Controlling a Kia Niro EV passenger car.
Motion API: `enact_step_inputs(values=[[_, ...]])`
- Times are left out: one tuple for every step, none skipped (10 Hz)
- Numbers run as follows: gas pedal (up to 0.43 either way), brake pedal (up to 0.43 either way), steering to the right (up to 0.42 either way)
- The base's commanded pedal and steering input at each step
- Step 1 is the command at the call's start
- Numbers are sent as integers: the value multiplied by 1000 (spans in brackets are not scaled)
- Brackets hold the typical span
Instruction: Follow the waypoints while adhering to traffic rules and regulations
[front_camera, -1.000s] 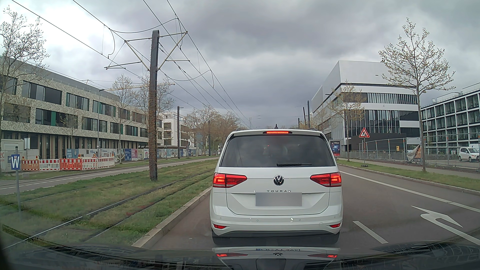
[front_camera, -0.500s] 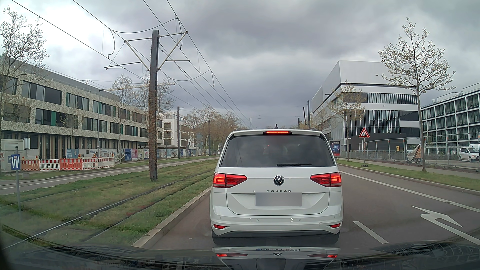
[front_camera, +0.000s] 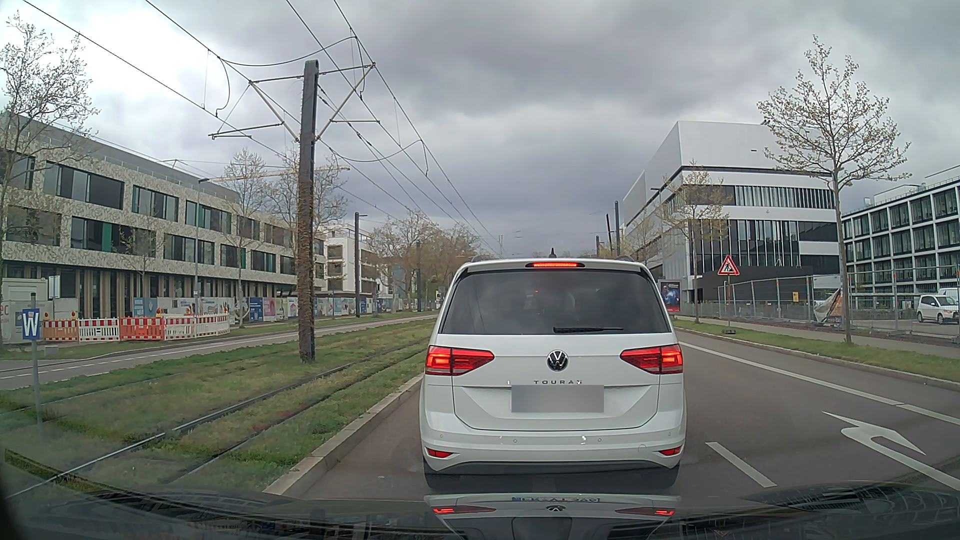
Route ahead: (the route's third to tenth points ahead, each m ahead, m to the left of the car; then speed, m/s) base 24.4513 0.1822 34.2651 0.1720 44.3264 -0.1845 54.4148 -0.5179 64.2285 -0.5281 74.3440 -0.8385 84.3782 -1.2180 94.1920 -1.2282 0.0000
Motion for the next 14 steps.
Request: enact_step_inputs(values=[[0, 256, 17], [0, 256, 17], [0, 256, 17], [0, 256, 17], [0, 256, 17], [0, 256, 17], [0, 256, 17], [0, 256, 17], [0, 256, 17], [0, 256, 17], [0, 256, 17], [0, 256, 17], [0, 256, 17], [0, 256, 17]])
